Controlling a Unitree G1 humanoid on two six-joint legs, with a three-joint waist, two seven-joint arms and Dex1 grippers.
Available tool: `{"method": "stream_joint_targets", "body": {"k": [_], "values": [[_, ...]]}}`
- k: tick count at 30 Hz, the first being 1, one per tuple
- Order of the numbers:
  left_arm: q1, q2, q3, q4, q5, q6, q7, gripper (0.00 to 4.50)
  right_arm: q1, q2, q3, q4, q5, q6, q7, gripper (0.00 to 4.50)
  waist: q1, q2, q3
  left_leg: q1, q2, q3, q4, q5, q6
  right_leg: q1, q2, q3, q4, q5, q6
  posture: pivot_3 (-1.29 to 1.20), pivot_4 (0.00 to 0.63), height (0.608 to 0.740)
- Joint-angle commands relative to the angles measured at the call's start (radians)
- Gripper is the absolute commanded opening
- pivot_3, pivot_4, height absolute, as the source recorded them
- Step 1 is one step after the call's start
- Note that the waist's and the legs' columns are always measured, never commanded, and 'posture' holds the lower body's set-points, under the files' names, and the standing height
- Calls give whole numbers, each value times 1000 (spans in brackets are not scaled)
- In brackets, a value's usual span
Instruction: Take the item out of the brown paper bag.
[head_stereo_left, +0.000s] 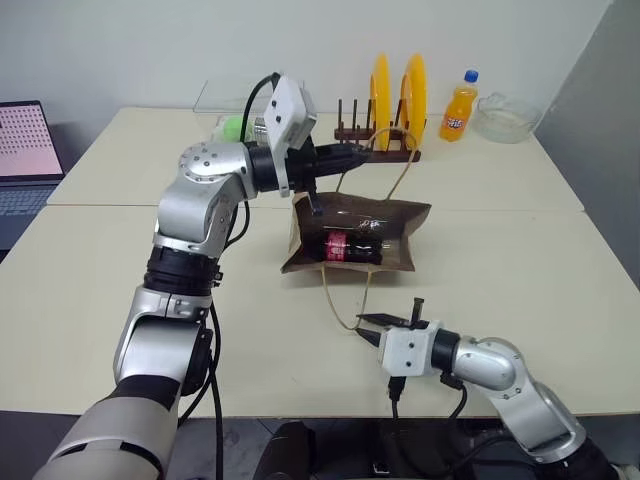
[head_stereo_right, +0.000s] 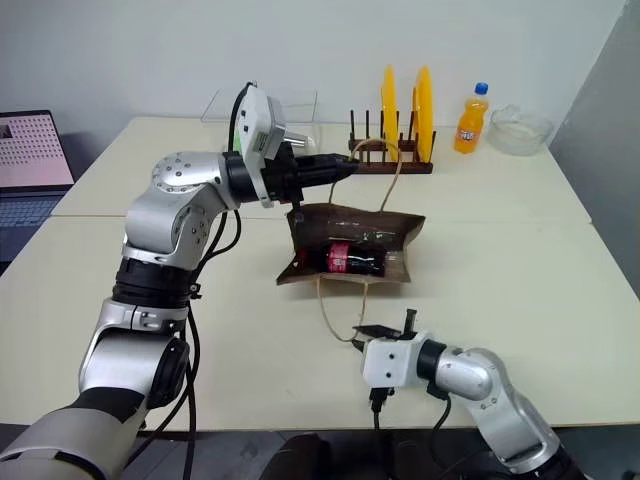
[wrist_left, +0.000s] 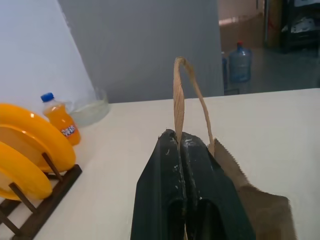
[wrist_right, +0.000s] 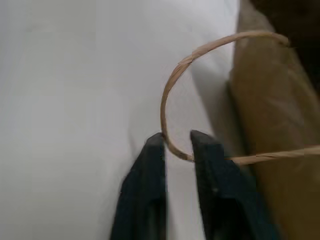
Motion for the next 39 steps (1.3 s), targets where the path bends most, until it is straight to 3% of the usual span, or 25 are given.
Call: {"method": "stream_joint_targets", "body": {"k": [1,6,11,18,21,28,31,37,39], "values": [[5,12,19,-88,-36,16,-19,0,-29,-28,-103,-170,245,181,97,1644,0,0,0,0,0,0,0,0,0,0,0,0,0,0,0,0,150,740],[15,14,21,-110,-43,31,-18,0,-192,-66,-276,-269,594,479,124,1644,0,0,0,0,0,0,0,0,1,0,0,0,0,0,0,0,150,740],[16,18,26,-122,-49,36,-19,0,-346,-112,-348,-240,858,699,116,1644,0,0,0,0,0,-1,0,-1,1,0,0,-1,0,3,-4,0,150,740],[13,25,28,-115,-49,30,-28,0,-514,-113,-158,-101,670,727,-47,1644,-1,0,0,0,0,0,0,-1,1,0,-1,-1,0,2,-4,0,150,740],[6,26,19,-106,-37,7,-40,0,-605,-73,4,18,500,672,-111,1644,-5,0,0,-1,0,1,0,-1,1,-1,-1,0,0,3,-5,0,150,740],[14,29,15,-120,-35,-3,-40,0,-761,71,200,279,253,555,-191,1644,-5,0,0,-4,0,3,0,0,0,-7,-1,3,4,3,-5,0,150,740],[15,28,16,-120,-34,-7,-35,0,-772,80,233,333,184,505,-177,2236,0,0,0,-5,-1,3,1,0,0,-10,-2,2,9,3,-5,0,150,740],[18,28,19,-120,-35,-16,-29,0,-773,60,277,369,83,466,-129,4217,-4,0,0,-6,-2,4,1,0,1,-11,-2,3,11,3,-5,0,150,740],[19,28,19,-122,-36,-17,-28,0,-777,60,278,387,58,458,-119,4217,-5,0,0,-5,-1,3,1,0,1,-11,-2,3,13,3,-5,0,150,740]]}}
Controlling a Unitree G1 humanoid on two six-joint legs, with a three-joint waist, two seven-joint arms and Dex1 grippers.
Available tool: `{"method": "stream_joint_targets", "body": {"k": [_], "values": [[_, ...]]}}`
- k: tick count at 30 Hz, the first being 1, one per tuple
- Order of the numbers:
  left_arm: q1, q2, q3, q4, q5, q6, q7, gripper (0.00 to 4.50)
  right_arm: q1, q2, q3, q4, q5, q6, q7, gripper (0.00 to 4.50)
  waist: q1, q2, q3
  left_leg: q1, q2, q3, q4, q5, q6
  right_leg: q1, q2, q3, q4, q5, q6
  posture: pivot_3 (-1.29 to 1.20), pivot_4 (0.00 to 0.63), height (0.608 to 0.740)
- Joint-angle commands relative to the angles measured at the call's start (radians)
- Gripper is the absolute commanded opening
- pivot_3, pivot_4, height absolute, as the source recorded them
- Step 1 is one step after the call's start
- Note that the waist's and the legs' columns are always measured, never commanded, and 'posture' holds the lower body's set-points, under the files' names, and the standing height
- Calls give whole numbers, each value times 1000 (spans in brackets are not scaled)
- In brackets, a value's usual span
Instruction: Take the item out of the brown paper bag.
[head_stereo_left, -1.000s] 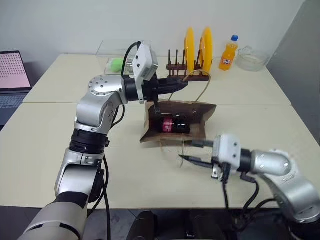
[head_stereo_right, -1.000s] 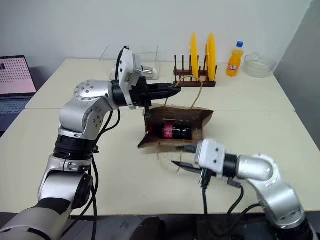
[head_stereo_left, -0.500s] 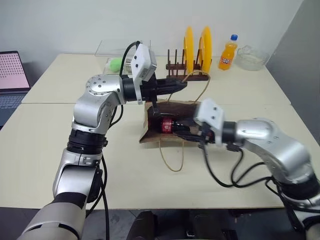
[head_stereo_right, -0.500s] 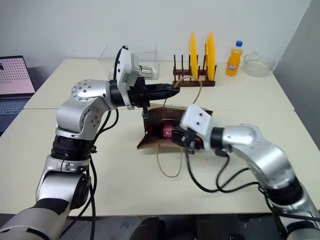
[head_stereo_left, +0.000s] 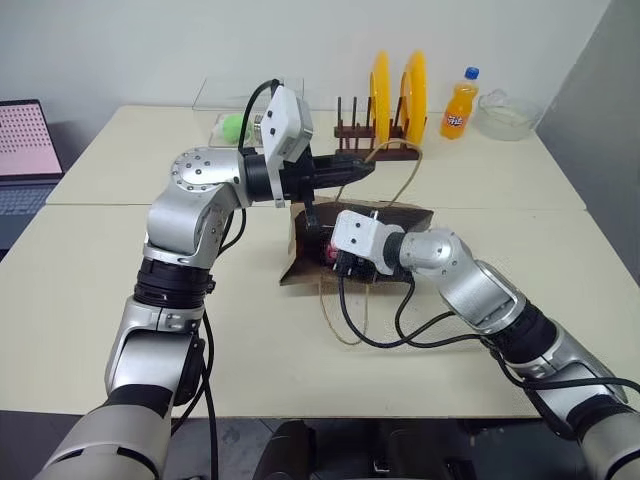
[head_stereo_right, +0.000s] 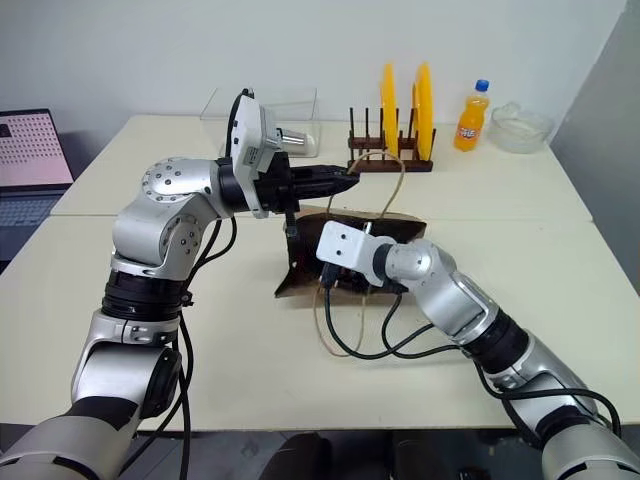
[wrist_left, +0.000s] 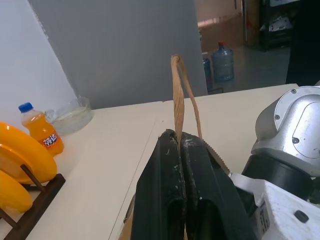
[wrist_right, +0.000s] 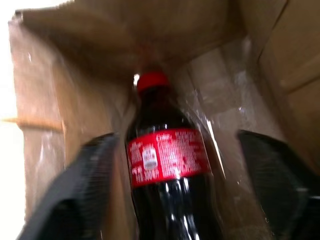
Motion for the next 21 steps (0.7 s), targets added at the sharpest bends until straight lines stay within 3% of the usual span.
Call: {"method": "stream_joint_targets", "body": {"k": [1,21], "values": [[-9,3,23,-39,-12,-21,4,0,-29,-6,0,14,-56,-32,28,4217,-2,0,0,0,0,0,0,0,0,0,0,0,0,0,0,0,150,740],[-15,-3,18,-34,-10,-39,2,0,-158,26,136,376,-350,-239,209,4217,-4,0,0,0,0,0,0,0,0,0,0,0,0,0,0,0,150,740]]}}
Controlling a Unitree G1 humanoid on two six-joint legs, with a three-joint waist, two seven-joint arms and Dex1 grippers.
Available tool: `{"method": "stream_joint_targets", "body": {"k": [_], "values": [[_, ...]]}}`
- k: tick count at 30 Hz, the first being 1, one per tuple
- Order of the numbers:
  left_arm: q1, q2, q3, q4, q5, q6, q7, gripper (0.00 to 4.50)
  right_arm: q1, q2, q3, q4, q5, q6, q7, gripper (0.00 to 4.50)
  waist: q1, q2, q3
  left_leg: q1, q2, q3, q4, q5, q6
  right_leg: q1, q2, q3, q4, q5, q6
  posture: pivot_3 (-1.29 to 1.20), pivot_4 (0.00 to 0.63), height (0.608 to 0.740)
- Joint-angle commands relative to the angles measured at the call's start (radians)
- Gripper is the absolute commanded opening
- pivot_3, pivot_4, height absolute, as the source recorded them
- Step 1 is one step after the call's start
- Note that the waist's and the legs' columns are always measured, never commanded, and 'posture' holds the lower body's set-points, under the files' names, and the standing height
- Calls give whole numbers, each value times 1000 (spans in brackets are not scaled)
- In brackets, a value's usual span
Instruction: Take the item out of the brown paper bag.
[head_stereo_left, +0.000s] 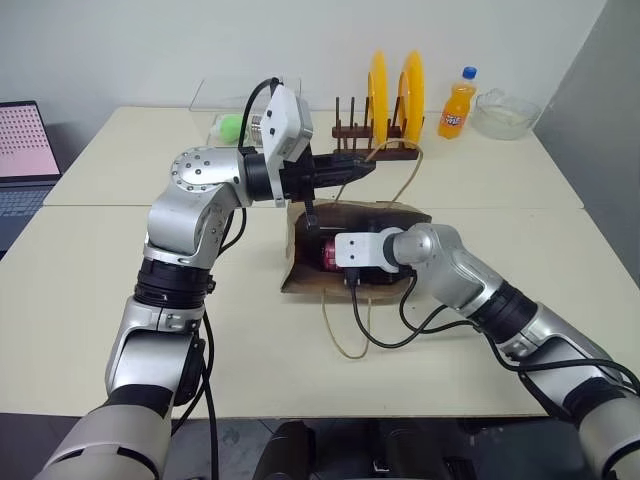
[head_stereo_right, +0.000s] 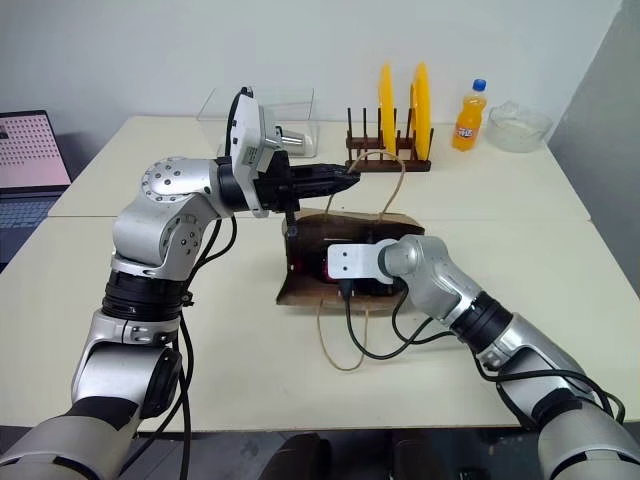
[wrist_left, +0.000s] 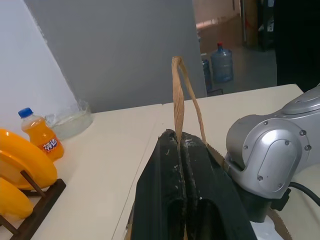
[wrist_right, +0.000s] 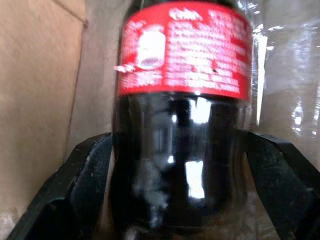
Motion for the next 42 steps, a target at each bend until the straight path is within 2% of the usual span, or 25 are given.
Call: {"method": "stream_joint_targets", "body": {"k": [1,6,11,16,21,26,37,40,42], "values": [[-15,-2,17,-31,-9,-22,2,0,-43,11,16,71,-66,-63,19,4217,0,0,0,0,0,0,0,0,0,0,0,0,0,0,0,0,150,740],[-14,-5,16,-29,-6,-28,4,0,-56,41,8,147,-108,-113,16,4217,-4,0,0,1,0,0,0,0,0,0,0,0,0,0,0,0,150,740],[-6,-4,15,-25,1,-35,4,0,-48,39,-6,149,-134,-150,25,3100,-8,0,0,2,0,0,0,0,0,1,0,0,1,0,0,0,150,740],[-9,3,10,16,39,-69,16,0,-50,32,-63,78,-127,-174,23,3068,-8,0,0,1,0,0,0,0,-1,0,0,0,1,0,0,0,150,740],[-24,10,5,85,91,-121,29,0,-37,3,-133,-77,-81,-165,87,3068,-10,0,0,0,0,0,0,0,-1,-1,0,0,1,0,0,0,150,740],[-37,8,4,150,134,-167,40,0,4,-18,-251,-238,82,-195,179,3068,-14,0,0,0,0,0,0,0,0,-1,0,0,1,0,0,0,150,740],[-57,4,7,214,165,-204,48,0,75,-79,-409,-331,384,-379,297,3068,-15,0,0,0,0,0,0,0,0,0,0,0,0,0,0,0,150,740],[-57,3,5,220,169,-209,48,0,101,-100,-467,-392,472,-362,314,3068,-14,0,0,0,0,0,0,0,0,0,0,0,0,0,0,0,150,740],[-55,2,2,223,174,-214,49,0,110,-114,-531,-455,562,-265,307,3068,-14,0,0,0,0,-1,0,0,0,0,0,0,0,0,0,0,150,740]]}}
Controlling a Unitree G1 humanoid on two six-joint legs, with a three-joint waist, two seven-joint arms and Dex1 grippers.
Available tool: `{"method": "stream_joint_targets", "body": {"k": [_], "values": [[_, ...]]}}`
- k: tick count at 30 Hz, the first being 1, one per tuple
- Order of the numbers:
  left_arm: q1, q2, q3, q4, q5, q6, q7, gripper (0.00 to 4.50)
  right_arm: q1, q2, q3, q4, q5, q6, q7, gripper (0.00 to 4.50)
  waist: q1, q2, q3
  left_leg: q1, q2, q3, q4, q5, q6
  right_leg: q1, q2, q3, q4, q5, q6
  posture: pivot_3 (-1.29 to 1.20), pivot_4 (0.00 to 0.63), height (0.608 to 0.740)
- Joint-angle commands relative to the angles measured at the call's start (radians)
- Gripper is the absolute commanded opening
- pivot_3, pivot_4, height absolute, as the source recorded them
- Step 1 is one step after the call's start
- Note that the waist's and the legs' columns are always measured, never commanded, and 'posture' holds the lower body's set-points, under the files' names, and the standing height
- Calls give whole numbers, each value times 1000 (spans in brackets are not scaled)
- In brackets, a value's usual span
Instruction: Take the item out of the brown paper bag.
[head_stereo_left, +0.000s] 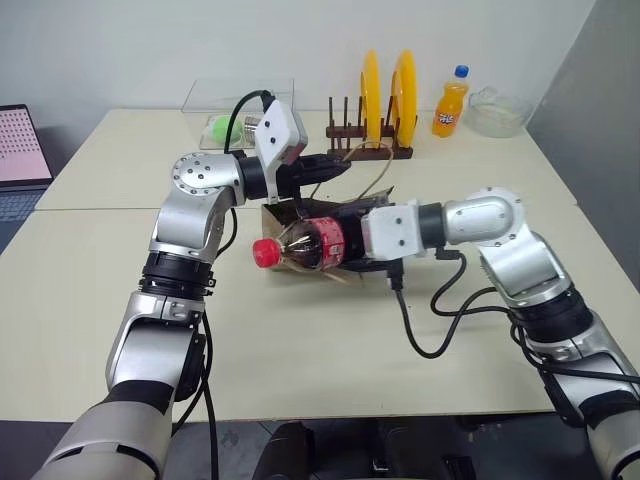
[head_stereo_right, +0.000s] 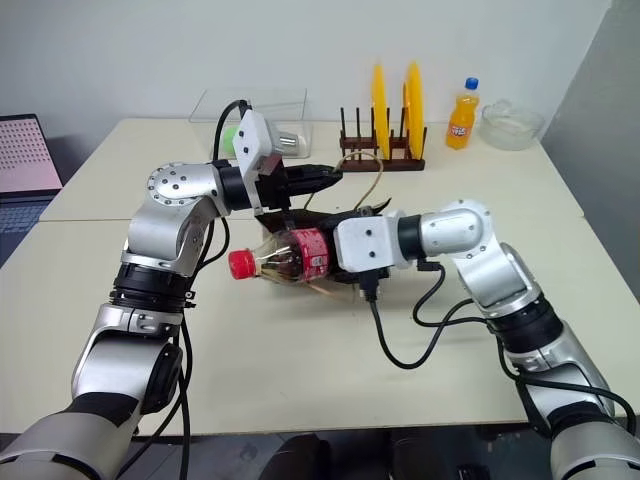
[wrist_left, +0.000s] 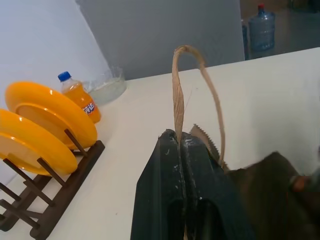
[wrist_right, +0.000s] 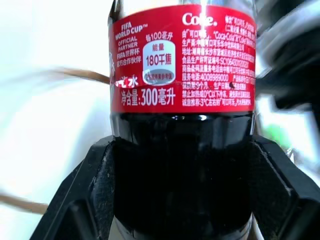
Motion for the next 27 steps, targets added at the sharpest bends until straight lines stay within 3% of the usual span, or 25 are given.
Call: {"method": "stream_joint_targets", "body": {"k": [1,7,13,19,22,27], "values": [[-26,1,5,-9,9,-26,6,0,-6,-17,-146,-136,177,154,-22,3068,1,0,0,0,0,0,0,0,0,0,0,0,0,0,0,0,150,740],[-9,-3,3,-28,15,-19,13,0,-37,-84,-358,-152,322,419,-151,3068,6,0,0,0,0,0,0,0,0,0,0,0,0,0,0,0,150,740],[-4,6,5,-37,16,-12,13,0,132,-272,-470,-57,272,464,-183,3068,22,0,0,-1,0,1,-1,0,1,0,0,0,-2,0,0,0,150,740],[-19,-1,-10,-12,25,-35,-5,0,188,-367,-296,192,68,277,-148,3068,13,0,0,1,0,5,-1,0,1,0,0,3,0,0,0,0,150,740],[-23,-11,-14,-11,24,-40,-5,0,138,-370,-155,361,-71,193,-129,3068,4,0,0,2,1,6,-1,0,1,0,1,3,0,0,1,0,150,740],[-15,-10,-19,-19,21,-47,-11,0,24,-351,-30,617,-178,61,-45,3068,-2,2,2,2,1,7,-1,0,1,0,0,4,0,0,0,0,150,740]]}}
